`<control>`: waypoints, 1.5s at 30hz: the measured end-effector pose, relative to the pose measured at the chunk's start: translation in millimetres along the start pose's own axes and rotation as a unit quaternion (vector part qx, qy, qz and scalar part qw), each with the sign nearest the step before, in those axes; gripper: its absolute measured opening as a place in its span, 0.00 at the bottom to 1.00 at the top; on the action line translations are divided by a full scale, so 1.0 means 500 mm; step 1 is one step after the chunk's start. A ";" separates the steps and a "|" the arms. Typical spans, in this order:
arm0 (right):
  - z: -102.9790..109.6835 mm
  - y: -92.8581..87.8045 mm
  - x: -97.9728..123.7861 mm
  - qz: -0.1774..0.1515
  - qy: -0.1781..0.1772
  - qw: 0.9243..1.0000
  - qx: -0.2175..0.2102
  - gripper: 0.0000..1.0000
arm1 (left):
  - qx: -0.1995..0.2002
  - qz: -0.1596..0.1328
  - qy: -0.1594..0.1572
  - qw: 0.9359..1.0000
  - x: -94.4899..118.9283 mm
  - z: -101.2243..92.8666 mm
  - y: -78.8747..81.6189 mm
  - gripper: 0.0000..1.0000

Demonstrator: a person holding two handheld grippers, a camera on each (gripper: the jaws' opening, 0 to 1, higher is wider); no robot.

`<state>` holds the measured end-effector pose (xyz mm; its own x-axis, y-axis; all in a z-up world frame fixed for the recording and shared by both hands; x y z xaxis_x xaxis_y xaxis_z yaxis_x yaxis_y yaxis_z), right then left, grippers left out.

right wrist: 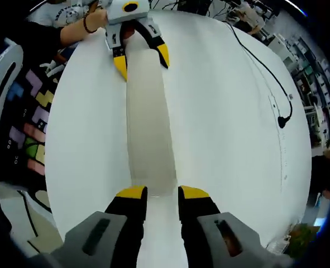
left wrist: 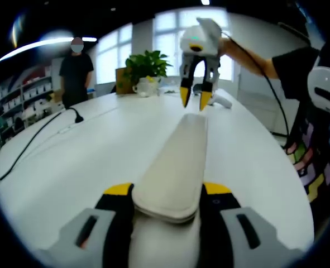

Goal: Arrange the utensils inside the cutlery case until each visible utensil rests in its matching compartment.

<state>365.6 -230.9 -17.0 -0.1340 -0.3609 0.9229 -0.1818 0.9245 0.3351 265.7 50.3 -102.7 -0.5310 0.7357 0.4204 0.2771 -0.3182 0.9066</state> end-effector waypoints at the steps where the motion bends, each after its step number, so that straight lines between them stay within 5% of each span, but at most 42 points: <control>1: 0.003 -0.011 0.002 -0.020 0.001 1.000 -0.015 0.34 | 0.000 -0.001 0.000 1.000 0.000 0.000 0.000 0.50; 3: 0.008 -0.035 0.001 -0.080 0.017 0.995 -0.051 0.37 | 0.000 -0.003 -0.001 1.000 0.001 0.000 -0.001 0.50; 7: 0.017 -0.070 -0.015 -0.140 0.026 0.986 -0.082 0.45 | -0.001 -0.004 -0.002 1.000 0.002 0.001 -0.002 0.50; 11: 0.014 -0.105 -0.022 -0.178 -0.022 0.980 -0.080 0.49 | -0.001 -0.009 -0.003 1.000 0.002 0.001 -0.003 0.50; 13: 0.018 -0.118 -0.032 -0.214 -0.005 0.971 -0.106 0.48 | -0.001 -0.009 -0.003 1.000 0.001 0.000 -0.003 0.50; 16: 0.024 -0.129 -0.051 -0.225 -0.016 0.970 -0.094 0.49 | -0.002 -0.009 -0.003 1.000 0.001 0.000 -0.002 0.50; 21: 0.025 -0.131 -0.078 -0.293 -0.027 0.949 -0.110 0.49 | -0.003 -0.011 -0.004 1.000 0.000 -0.002 -0.003 0.49; 31: 0.025 -0.142 -0.124 -0.339 -0.012 0.928 -0.151 0.41 | -0.006 -0.021 -0.005 1.000 -0.004 -0.003 -0.006 0.49; 45: 0.039 -0.142 -0.130 -0.359 -0.034 0.921 -0.147 0.36 | -0.012 -0.040 -0.002 0.999 -0.004 0.010 -0.008 0.48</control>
<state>368.2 -275.7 -104.5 -0.1451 -0.8896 0.4332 0.0236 0.4346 0.9003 269.5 53.0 -107.3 -0.5484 0.7615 0.3456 0.2144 -0.2715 0.9383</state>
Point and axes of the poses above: the point that each gripper's makers call its tool centre point, and the gripper's own axes: x roughly backward along the fingers, z roughly to its left, y roughly out of its top, the point moved 10 cm from there along x, roughly backward along the fingers, and after that the axes turned 4 degrees about -y, right-handed, at the moved point
